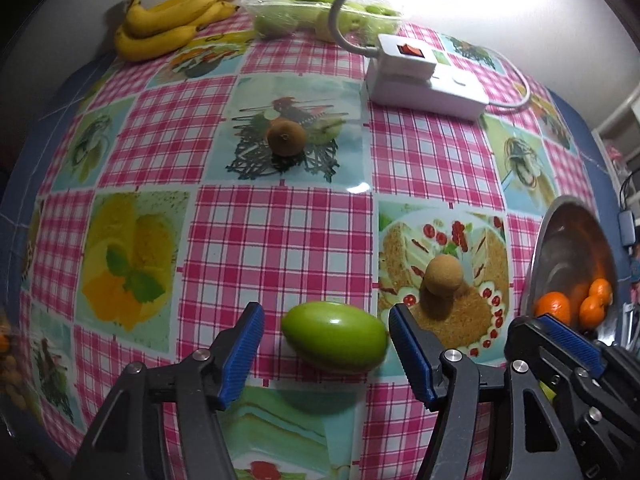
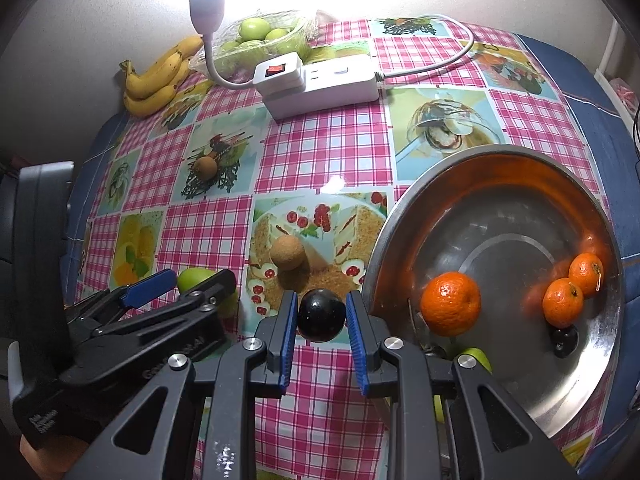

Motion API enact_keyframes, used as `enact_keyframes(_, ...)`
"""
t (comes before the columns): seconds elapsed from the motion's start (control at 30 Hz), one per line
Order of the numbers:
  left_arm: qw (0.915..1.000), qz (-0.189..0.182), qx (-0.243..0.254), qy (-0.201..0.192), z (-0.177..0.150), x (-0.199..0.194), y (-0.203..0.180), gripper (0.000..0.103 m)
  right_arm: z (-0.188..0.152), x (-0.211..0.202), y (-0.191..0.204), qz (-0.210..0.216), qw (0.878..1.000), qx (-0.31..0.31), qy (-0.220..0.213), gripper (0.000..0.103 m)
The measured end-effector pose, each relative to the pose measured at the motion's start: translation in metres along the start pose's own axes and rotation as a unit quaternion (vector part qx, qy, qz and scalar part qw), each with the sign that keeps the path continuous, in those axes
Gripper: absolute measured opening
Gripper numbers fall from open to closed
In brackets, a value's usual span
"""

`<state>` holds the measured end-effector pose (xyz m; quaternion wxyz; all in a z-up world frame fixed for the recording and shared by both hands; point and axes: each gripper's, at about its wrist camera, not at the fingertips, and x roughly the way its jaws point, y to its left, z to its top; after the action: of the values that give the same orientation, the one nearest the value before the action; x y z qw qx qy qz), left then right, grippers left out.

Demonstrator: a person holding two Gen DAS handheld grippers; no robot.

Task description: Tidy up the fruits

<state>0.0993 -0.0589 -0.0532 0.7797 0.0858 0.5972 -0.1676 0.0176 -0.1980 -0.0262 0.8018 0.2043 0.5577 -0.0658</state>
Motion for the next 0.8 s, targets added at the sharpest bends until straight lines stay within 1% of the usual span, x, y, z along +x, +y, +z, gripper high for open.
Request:
enact_keyframes(0.17, 0.9999, 0.004, 0.010, 0.005, 0.001, 0.004, -0.001, 0.068, 0.000, 0.002, 0.000, -0.001, 1.000, 0.000, 0.002, 0.026)
enact_keyframes(0.3, 0.9994, 0.022, 0.027, 0.003, 0.000, 0.008, -0.006, 0.068, 0.000, 0.003, 0.000, -0.001, 1.000, -0.001, 0.004, 0.026)
enact_keyframes(0.47, 0.9983, 0.033, 0.047, -0.002, -0.002, 0.012, -0.009, 0.068, 0.000, 0.004, 0.001, -0.001, 1.000, -0.001, 0.005, 0.026)
enact_keyframes(0.53, 0.9971, 0.043, 0.062, -0.005, -0.003, 0.012, -0.013, 0.062, 0.000, 0.005, 0.001, -0.001, 1.000, -0.002, 0.006, 0.026)
enact_keyframes(0.57, 0.9971, 0.042, 0.064, -0.005, -0.002, 0.012, -0.013, 0.059, 0.000, 0.005, 0.001, -0.001, 1.000, -0.002, 0.007, 0.026)
enact_keyframes(0.8, 0.9979, 0.032, 0.056, -0.008, -0.002, 0.013, -0.013, 0.059, 0.000, 0.006, 0.001, -0.001, 1.000, -0.002, 0.006, 0.026)
